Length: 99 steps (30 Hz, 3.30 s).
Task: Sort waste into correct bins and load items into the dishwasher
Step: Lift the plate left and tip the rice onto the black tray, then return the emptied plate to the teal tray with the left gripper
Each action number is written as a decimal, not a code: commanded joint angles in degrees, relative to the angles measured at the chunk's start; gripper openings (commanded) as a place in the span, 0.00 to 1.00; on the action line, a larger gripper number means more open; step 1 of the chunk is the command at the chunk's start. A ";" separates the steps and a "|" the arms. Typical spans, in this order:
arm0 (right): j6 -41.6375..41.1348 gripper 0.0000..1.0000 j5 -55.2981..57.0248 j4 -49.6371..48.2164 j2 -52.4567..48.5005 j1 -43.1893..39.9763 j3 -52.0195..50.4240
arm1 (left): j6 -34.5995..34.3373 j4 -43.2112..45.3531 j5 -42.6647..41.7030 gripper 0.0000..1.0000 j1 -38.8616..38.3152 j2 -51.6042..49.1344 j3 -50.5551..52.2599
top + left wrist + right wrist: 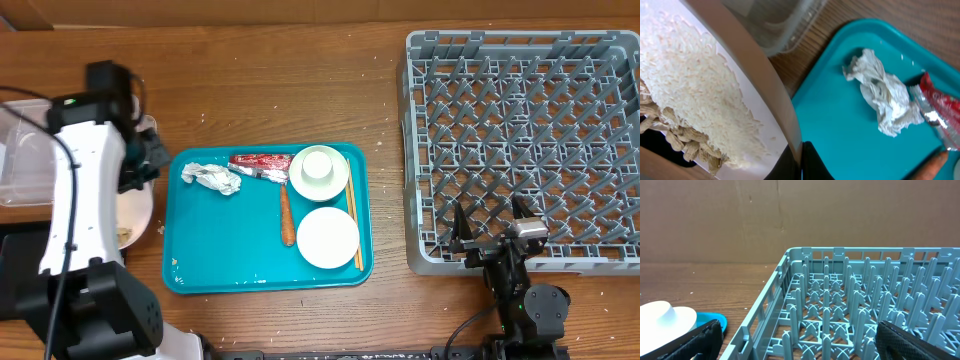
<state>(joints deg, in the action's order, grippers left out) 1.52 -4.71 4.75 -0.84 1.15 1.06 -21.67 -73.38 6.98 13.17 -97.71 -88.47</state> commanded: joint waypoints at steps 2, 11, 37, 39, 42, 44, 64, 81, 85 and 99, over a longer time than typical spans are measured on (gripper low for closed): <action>-0.20 1.00 -0.31 -0.35 0.68 -0.24 -0.59 | 2.91 1.73 -2.75 0.04 5.57 1.46 -1.60; -0.20 1.00 -0.31 -0.35 0.68 -0.24 -0.59 | 3.06 6.86 -5.99 0.04 14.71 1.44 -1.38; -0.20 1.00 -0.31 -0.35 0.68 -0.24 -0.59 | 8.46 8.70 -43.36 0.04 41.99 1.44 2.08; -0.20 1.00 -0.31 -0.35 0.68 -0.24 -0.59 | 8.74 8.41 -45.64 0.04 43.76 1.44 2.08; -0.20 1.00 -0.31 -0.35 0.68 -0.24 -0.59 | 8.85 8.00 -50.34 0.04 46.38 1.46 2.08; -0.20 1.00 -0.31 -0.35 0.68 -0.24 -0.59 | 8.83 7.04 -53.00 0.04 48.35 1.44 2.08; -0.20 1.00 -0.31 -0.35 0.68 -0.24 -0.59 | 14.84 3.21 -68.59 0.04 58.82 1.44 2.08; -0.20 1.00 -0.31 -0.35 0.68 -0.26 -0.59 | 21.03 -6.58 -72.85 0.04 58.80 3.15 2.05; -0.20 1.00 -0.31 -0.35 0.68 -0.24 -0.59 | 22.91 -11.78 -72.87 0.04 57.68 7.45 2.03; -0.20 1.00 -0.31 -0.35 0.68 -0.24 -0.59 | 8.79 -10.34 -32.44 0.04 14.99 29.46 2.05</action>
<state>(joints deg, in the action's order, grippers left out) 1.50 -4.67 4.71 -0.84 1.15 1.06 -4.32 -84.36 -43.81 39.29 -70.35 -86.50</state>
